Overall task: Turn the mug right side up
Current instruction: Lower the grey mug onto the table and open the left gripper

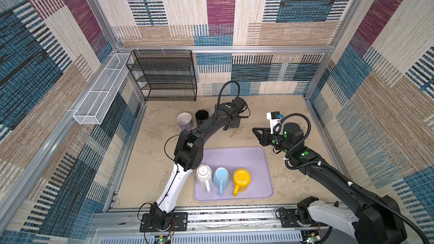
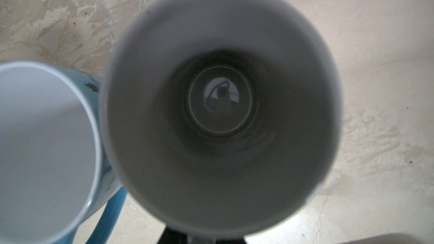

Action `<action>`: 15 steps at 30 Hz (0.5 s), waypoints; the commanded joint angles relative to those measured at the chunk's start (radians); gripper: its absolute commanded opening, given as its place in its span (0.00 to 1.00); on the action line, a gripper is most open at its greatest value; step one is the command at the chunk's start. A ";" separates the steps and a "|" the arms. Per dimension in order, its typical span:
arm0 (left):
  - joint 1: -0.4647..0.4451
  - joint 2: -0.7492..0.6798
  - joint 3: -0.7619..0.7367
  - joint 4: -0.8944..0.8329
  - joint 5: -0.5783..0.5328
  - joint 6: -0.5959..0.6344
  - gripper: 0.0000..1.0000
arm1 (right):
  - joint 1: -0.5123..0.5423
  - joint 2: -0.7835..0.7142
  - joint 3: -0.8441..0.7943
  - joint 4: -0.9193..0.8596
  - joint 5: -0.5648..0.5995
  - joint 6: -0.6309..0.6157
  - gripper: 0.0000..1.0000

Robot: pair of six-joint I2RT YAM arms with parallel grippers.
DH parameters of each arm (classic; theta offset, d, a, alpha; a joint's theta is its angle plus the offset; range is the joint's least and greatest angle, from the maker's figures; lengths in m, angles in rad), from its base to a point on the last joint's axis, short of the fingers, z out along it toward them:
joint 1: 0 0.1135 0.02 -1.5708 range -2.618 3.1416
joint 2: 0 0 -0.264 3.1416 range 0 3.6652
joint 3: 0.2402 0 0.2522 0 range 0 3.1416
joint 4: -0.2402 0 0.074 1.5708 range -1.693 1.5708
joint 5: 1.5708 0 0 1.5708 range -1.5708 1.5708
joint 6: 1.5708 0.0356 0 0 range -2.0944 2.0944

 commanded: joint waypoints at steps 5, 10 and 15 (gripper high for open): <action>0.004 -0.002 0.011 0.017 -0.017 0.009 0.24 | 0.000 -0.006 0.003 0.001 0.007 -0.006 0.17; 0.004 -0.010 0.009 0.017 -0.013 0.007 0.29 | 0.000 -0.008 0.006 -0.003 0.014 -0.006 0.17; 0.004 -0.023 0.007 0.018 -0.004 0.000 0.29 | -0.001 -0.010 0.006 -0.008 0.018 -0.007 0.17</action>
